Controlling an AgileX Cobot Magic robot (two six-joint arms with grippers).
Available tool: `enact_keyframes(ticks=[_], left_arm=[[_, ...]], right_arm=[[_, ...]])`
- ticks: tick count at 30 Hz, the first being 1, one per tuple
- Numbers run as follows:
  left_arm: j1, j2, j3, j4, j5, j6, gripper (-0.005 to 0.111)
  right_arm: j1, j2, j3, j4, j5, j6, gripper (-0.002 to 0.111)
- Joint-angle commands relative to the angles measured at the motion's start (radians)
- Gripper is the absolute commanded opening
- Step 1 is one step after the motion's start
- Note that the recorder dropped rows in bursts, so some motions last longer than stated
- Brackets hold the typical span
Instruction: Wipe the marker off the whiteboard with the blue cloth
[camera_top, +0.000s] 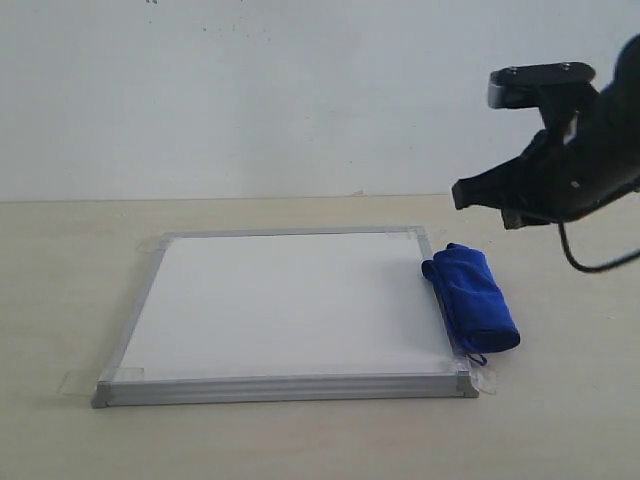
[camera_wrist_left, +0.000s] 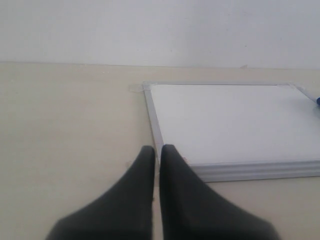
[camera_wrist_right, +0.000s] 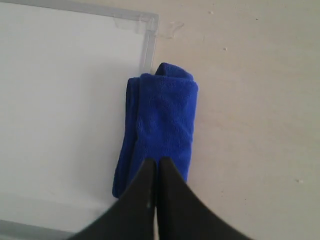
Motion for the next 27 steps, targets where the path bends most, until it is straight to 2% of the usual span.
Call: enact_keyframes(ticks=[1,8,17,27], left_arm=[[0.003,-0.003,0.004,0.005,0.001,0.005,0.004],[0.003,-0.003,0.004,0.005,0.001,0.005,0.004],[0.003,-0.003,0.004,0.005,0.001,0.005,0.004],[0.003,-0.003,0.004,0.005,0.001,0.005,0.004]], right_arm=[[0.000,-0.190,0.200,0.002,-0.187,-0.003,0.000],[0.000,-0.521,0.452,0.002,-0.397,-0.103,0.000],[0.000,-0.854,0.703,0.002,-0.524,-0.191,0.000],[0.000,-0.981,0.746,0.002,-0.573,-0.158,0.000]])
